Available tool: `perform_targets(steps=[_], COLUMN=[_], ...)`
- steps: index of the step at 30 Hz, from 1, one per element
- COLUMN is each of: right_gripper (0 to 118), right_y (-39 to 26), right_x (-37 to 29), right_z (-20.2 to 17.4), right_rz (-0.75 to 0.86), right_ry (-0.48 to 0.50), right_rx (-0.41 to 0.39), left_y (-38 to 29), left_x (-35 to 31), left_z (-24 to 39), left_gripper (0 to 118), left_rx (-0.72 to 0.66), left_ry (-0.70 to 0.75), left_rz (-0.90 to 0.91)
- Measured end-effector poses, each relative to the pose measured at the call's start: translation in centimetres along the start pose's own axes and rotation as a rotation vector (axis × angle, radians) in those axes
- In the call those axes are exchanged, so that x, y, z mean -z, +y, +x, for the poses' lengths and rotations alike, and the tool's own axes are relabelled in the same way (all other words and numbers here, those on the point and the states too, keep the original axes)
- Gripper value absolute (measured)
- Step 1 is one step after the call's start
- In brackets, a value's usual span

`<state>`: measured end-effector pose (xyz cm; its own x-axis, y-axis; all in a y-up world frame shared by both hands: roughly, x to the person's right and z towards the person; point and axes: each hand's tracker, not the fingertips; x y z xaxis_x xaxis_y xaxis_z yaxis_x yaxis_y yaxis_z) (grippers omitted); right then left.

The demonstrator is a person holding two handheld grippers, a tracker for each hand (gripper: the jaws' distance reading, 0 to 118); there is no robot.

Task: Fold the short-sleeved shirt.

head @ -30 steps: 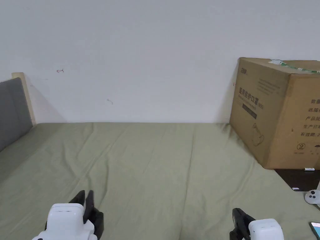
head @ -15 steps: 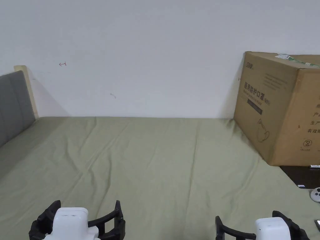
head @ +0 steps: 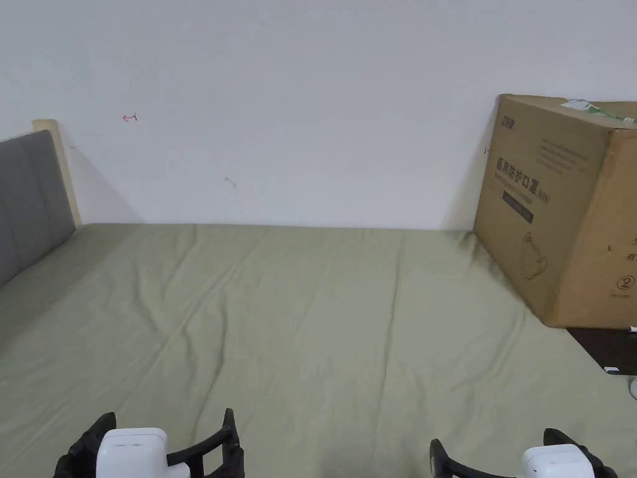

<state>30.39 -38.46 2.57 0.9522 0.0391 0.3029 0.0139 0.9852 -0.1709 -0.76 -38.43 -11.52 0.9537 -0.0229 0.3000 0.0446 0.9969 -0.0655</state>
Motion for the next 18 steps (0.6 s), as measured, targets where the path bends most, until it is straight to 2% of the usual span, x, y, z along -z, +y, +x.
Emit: perform_targets(steps=[1, 7, 13, 18], right_gripper=[118, 118, 118, 118], right_y=[0.02, -0.01, -0.02, 0.04], right_x=[0.02, -0.20, -0.10, 0.03], right_z=[-0.19, -0.61, 0.18, 0.23], right_rz=[-0.005, 0.005, 0.016, 0.013], right_ry=[-0.036, -0.015, -0.008, -0.014], right_rx=[-0.017, -0.034, 0.013, 0.023], left_y=[0.02, -0.03, 0.03, 0.05], left_x=[0.01, -0.50, -0.19, -0.05], left_z=[0.11, 0.23, 0.13, 0.18], left_gripper=[117, 116, 116, 117], left_rx=[0.005, 0.010, -0.002, 0.001], left_ry=[0.002, -0.017, -0.017, -0.020], left_rz=[0.001, 0.013, 0.003, -0.001])
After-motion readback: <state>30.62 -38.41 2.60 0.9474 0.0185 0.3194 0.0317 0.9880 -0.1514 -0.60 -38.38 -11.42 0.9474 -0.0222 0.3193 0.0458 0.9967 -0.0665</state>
